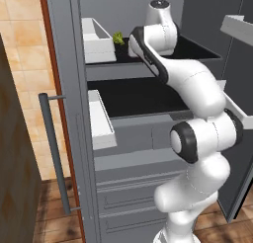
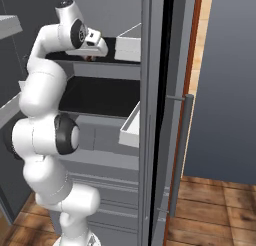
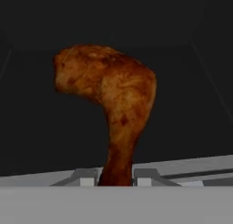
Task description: Take the chicken drumstick from the fridge and place it on the digital scale on the counter by the fridge. Wait a few seconds for a reading, then move it to the plate on the dining counter.
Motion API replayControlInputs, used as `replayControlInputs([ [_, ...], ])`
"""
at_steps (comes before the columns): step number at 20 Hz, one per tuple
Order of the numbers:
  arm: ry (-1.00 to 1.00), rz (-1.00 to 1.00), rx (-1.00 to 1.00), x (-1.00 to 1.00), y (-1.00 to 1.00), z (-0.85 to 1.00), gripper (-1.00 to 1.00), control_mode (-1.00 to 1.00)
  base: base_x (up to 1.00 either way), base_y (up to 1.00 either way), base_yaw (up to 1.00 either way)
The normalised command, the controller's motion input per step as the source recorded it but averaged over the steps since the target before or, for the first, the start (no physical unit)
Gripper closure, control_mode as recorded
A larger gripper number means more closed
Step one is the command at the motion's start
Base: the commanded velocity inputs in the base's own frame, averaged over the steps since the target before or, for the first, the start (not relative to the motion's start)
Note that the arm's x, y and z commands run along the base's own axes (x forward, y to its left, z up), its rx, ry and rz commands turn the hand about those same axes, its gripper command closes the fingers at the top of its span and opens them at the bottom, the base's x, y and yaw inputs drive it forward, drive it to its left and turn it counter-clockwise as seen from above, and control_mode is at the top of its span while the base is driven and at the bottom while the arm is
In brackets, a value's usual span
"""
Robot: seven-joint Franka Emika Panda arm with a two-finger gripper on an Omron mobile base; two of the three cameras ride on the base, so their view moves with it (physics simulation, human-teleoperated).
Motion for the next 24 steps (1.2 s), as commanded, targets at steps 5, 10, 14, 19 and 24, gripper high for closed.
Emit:
replayControlInputs([
  [5,-0.01,0.0,0.0,-0.68,-0.1,0.0,1.0,-1.0,0.0,0.0,0.0],
  [10,0.0,0.0,0.0,-0.72,-0.08,0.0,1.0,-1.0,0.0,0.0,0.0],
  [14,-0.01,0.02,0.01,-0.92,-0.15,-0.01,1.0,-1.0,0.0,0.0,0.0],
  [19,-0.03,0.06,0.04,-1.0,-0.17,-0.21,1.0,-1.0,0.0,0.0,0.0],
  [24,-0.02,0.08,0.02,-1.0,-0.11,-0.04,1.0,-1.0,0.0,0.0,0.0],
])
